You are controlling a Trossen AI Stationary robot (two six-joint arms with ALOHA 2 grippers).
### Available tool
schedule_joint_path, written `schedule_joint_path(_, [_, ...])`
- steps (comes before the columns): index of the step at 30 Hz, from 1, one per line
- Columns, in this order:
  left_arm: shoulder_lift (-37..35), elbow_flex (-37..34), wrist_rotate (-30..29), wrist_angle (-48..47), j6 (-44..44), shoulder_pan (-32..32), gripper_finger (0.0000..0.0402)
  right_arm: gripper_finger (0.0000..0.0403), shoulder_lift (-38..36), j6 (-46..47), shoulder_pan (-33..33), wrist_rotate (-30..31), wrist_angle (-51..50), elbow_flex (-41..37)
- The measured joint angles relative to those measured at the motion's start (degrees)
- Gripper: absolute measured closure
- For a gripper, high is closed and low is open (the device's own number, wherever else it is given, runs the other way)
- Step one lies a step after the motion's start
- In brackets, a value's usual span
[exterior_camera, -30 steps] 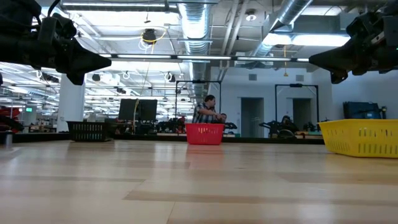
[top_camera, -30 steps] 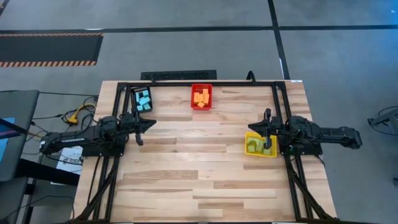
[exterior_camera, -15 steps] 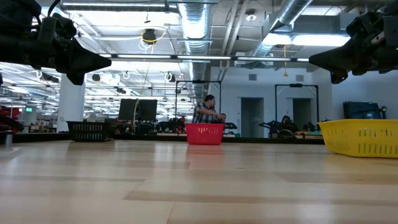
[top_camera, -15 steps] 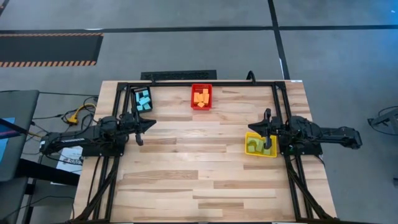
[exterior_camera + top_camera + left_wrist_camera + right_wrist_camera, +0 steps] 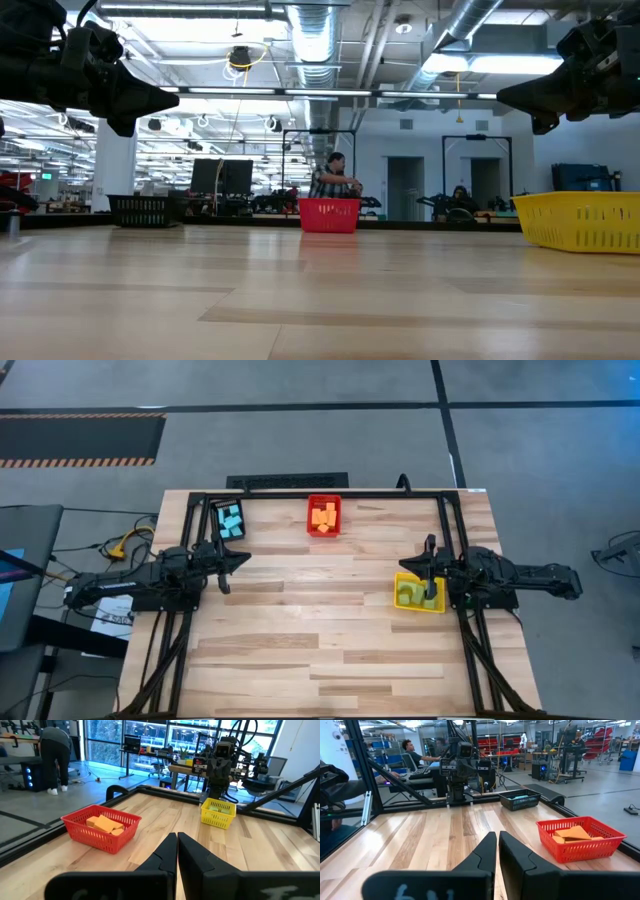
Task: Sort & place blocks by color
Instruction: Return to Home Position
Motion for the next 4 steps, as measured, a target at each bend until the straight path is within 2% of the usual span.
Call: schedule_joint_path(4, [0.0, 0.0, 0.0, 0.0, 0.0, 0.0, 0.0401, 0.0358, 0.0, 0.0, 0.0, 0.0, 0.0, 0.0])
